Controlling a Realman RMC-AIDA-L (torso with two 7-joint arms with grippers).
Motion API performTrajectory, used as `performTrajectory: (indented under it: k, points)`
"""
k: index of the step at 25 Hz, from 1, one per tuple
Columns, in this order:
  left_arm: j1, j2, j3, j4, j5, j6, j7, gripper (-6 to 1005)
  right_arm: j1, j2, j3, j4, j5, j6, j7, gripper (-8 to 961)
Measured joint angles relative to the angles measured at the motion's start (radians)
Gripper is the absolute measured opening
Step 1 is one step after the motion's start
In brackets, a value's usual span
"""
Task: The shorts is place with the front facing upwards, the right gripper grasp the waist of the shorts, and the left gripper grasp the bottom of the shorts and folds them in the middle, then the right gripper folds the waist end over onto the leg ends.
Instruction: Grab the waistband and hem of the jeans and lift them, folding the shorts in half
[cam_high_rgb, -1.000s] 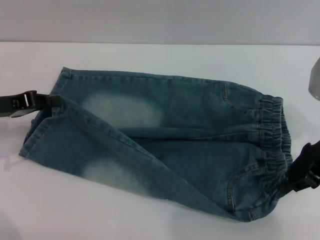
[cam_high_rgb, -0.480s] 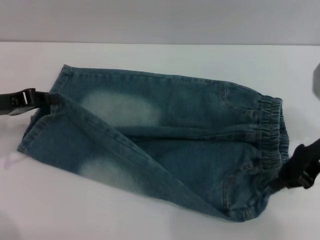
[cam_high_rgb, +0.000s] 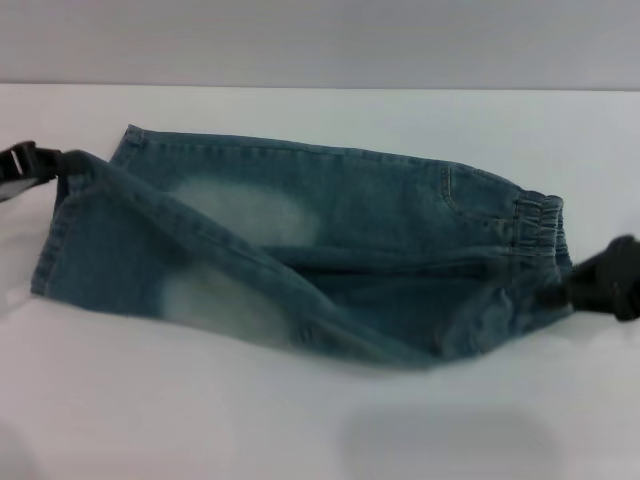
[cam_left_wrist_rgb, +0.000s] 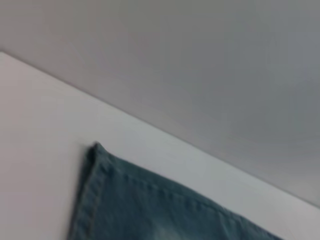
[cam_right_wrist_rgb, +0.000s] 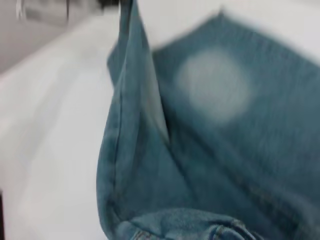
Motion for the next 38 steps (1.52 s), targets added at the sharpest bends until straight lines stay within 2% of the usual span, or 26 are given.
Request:
performTrajectory:
  k: [4,9,16,25,30,38]
  points:
    - [-0.007,0.0,-0.024,0.002,-0.001,-0.024,-0.001,61,-0.047,0.005,0.062,0.004,0.123,0.039,-0.05,5]
    - [-0.017,-0.001,-0.034,0.011,-0.01,-0.075,-0.002,63,-0.081,0.015,0.08,0.05,0.233,0.126,-0.103,6]
    - [-0.025,-0.02,-0.028,0.013,-0.015,-0.189,0.009,65,-0.114,0.042,0.098,0.103,0.348,0.255,-0.185,7]
    - [-0.026,-0.038,-0.024,0.011,-0.015,-0.261,0.057,67,-0.093,0.06,0.094,0.183,0.358,0.365,-0.237,8]
    - [-0.031,-0.059,-0.024,0.013,-0.023,-0.301,0.104,68,-0.083,0.076,0.101,0.197,0.362,0.421,-0.284,9]
    - [-0.055,-0.09,-0.024,0.014,-0.105,-0.343,0.221,70,-0.071,0.081,0.095,0.21,0.36,0.472,-0.295,10]
